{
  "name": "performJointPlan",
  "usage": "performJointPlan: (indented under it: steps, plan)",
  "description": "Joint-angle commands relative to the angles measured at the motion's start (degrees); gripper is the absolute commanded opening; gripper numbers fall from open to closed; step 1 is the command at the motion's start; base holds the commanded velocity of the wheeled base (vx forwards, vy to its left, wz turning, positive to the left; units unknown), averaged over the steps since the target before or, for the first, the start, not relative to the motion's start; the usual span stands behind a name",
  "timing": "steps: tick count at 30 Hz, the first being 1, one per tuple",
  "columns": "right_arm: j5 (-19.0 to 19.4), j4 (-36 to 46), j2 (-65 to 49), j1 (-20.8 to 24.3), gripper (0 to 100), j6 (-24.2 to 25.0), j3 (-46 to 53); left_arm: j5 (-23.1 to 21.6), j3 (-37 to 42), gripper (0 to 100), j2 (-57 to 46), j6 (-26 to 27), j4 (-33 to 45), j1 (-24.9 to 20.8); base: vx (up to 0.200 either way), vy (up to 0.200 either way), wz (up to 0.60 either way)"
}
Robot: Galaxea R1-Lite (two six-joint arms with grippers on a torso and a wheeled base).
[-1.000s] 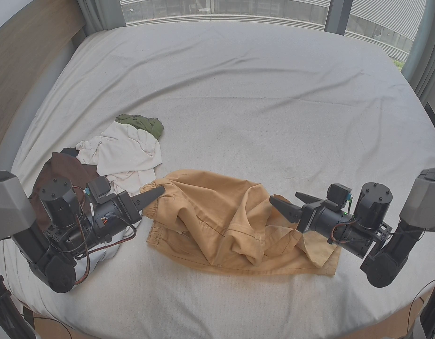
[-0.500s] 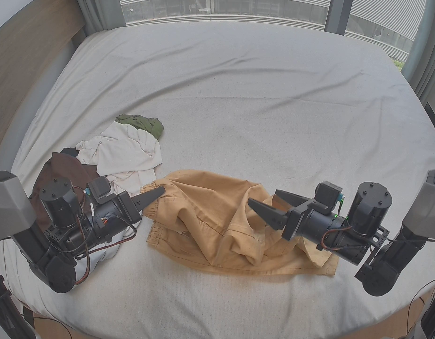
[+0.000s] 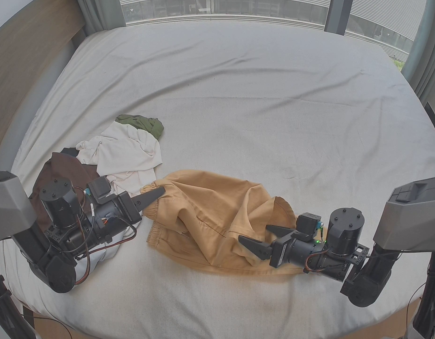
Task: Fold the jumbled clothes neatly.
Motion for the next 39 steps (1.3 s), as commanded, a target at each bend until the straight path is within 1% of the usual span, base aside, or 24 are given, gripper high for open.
performJointPlan:
  steps: [1, 6, 13, 19, 21, 25, 28, 33, 39]
  plan:
    - [0.1, 0.2, 3.6, 0.3, 100, 0.2, -0.6, 0.0, 0.0, 0, -0.1, 0.0, -0.1, 0.1, 0.000, 0.000, 0.00]
    - [0.2, -0.2, 4.3, 1.0, 100, 2.7, -1.1, 0.0, 0.0, 0, -0.2, 0.1, -0.1, 0.0, 0.000, 0.000, 0.00]
    - [1.5, -0.4, 3.2, 4.0, 100, 5.7, -1.3, 0.0, -0.2, 0, 0.0, 0.0, -0.1, 0.1, 0.000, 0.000, 0.00]
    - [1.7, -0.4, -0.8, 5.6, 100, 8.0, -0.3, 0.1, -0.4, 0, 0.1, 0.0, -0.1, 0.3, 0.000, 0.000, 0.00]
    - [2.4, -0.4, -4.3, 6.6, 100, 9.8, 0.6, 0.1, -0.6, 0, 0.2, 0.0, -0.1, 0.5, 0.000, 0.000, 0.00]
    - [2.8, -0.4, -6.6, 6.7, 100, 10.4, 1.5, 0.1, -0.6, 0, 0.7, 0.0, -0.1, 0.5, 0.000, 0.000, 0.00]
    - [2.9, -0.4, -6.4, 6.6, 100, 11.9, 2.1, 0.2, -0.7, 0, 0.9, 0.1, -0.1, 0.5, 0.000, 0.000, 0.00]
    - [2.5, -0.4, -3.7, 5.9, 100, 11.8, 2.1, 0.2, -0.6, 0, 0.8, 0.1, -0.1, 0.5, 0.000, 0.000, 0.00]
    - [2.4, 0.0, -1.0, 6.4, 100, 11.6, 3.3, 0.2, -0.7, 0, 0.7, 0.1, -0.1, 0.6, 0.000, 0.000, 0.00]
